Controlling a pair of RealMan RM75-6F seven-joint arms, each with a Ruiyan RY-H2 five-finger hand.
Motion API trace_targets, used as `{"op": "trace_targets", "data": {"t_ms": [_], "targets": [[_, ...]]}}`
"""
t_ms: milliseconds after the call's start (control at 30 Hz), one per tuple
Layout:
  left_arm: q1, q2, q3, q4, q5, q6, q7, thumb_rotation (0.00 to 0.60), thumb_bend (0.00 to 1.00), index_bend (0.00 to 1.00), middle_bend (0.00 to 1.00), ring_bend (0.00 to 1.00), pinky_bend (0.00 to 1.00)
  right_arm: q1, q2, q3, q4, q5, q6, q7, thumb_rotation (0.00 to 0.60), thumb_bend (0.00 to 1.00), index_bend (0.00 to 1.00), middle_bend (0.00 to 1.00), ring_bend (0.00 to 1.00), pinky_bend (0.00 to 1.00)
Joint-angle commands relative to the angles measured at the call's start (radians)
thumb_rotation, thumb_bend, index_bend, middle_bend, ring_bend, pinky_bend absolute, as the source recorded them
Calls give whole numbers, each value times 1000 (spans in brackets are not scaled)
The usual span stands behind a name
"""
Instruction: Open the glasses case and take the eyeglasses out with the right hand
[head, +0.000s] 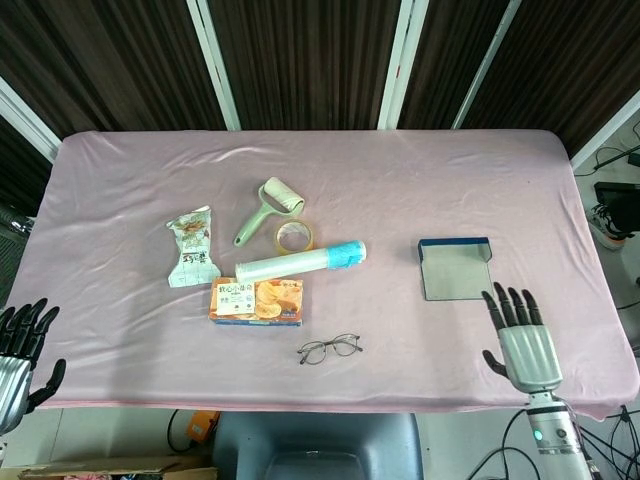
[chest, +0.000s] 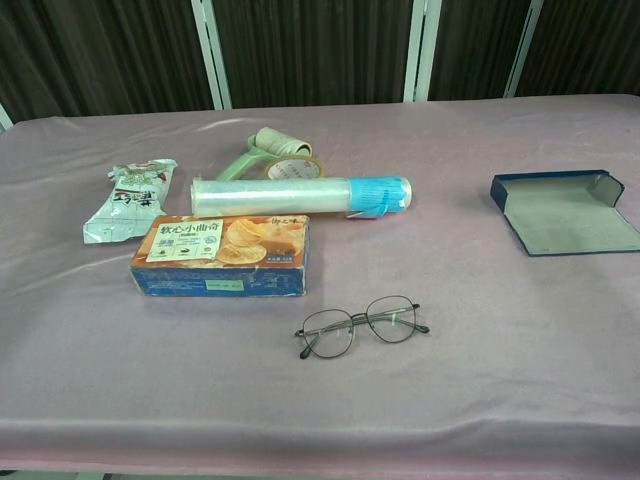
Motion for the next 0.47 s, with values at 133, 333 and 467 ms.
{"op": "trace_targets", "data": {"t_ms": [133, 333, 467], "targets": [[-15, 5, 5, -46, -38, -64, 65, 600, 403, 0, 0, 0, 0, -99, 4, 5, 117, -57, 100, 164, 600, 327, 123, 0, 0, 0], [-5, 8, 13, -56, -33, -53, 64, 600, 398, 0, 0, 0, 0, -112, 10, 19, 120, -82, 86, 176, 600, 327, 121, 0, 0, 0], [-1, 15, 18, -61, -36, -53, 58, 600, 392, 0, 0, 0, 0, -119, 11, 30, 117, -89, 78, 174, 600, 326, 121, 0, 0, 0]]}}
